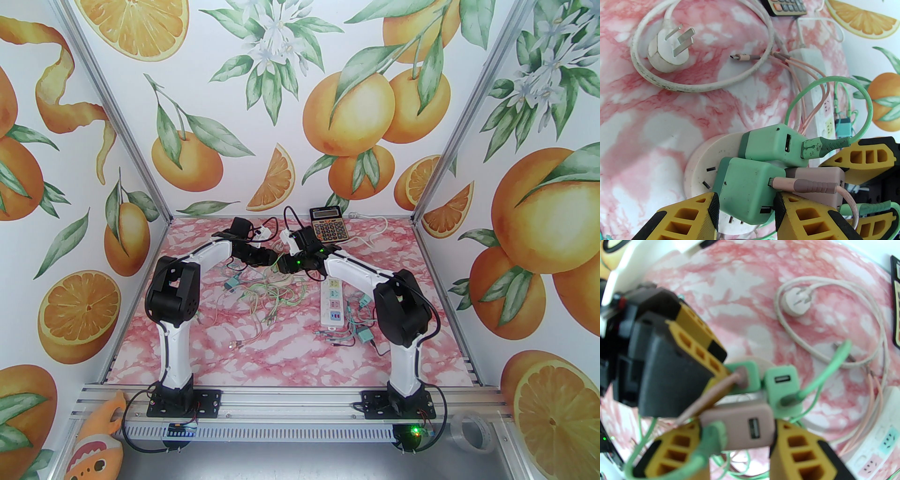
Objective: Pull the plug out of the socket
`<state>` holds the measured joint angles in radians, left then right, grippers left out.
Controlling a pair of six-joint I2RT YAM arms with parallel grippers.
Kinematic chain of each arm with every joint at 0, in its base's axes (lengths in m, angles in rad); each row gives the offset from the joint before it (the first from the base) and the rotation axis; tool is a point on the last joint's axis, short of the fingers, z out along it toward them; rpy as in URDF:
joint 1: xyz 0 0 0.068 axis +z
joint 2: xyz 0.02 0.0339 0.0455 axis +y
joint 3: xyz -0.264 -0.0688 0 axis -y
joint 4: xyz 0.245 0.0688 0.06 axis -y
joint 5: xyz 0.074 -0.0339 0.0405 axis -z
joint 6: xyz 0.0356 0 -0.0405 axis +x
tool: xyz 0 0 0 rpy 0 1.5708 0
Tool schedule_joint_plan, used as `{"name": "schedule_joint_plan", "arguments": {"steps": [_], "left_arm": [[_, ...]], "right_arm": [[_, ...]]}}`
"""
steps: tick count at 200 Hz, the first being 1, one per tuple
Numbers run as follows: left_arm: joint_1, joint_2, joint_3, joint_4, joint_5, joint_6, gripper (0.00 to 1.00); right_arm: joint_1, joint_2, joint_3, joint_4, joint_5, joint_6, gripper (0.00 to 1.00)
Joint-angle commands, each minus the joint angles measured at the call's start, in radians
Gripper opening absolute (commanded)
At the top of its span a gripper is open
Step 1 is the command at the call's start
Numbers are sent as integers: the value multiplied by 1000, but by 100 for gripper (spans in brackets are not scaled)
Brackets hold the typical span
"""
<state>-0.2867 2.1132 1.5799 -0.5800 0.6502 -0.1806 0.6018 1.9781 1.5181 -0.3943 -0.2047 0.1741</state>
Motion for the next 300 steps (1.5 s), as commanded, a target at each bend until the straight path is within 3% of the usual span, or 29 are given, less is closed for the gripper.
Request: {"name": "schedule_joint_plan", "arguments": {"steps": [1,41,84,169,202,220,244,300], "left_arm": [[-15,80,-27,-113,-161,7,44],[-8,86,9,-122,-159,1,44],[0,86,0,-112,-156,-3,44],[3,60,8,-67,-120,-39,46],[8,26,9,-27,-75,-65,53],[11,7,15,-21,-64,-72,55],[19,-16,16,-21,-81,-73,59],[69,-100,-34,23,-103,-94,61]], "right_arm": [[28,-93,24,-10,23,-43,28],[68,-111,73,-190,110,-71,29],[90,-190,-26,-276,155,-38,30],[135,-208,-226,-313,88,121,33],[136,-162,-236,-311,41,149,34],[135,-140,-227,-330,37,150,40],[135,-150,-232,-328,58,150,57],[113,-234,-231,-335,91,121,68]]}}
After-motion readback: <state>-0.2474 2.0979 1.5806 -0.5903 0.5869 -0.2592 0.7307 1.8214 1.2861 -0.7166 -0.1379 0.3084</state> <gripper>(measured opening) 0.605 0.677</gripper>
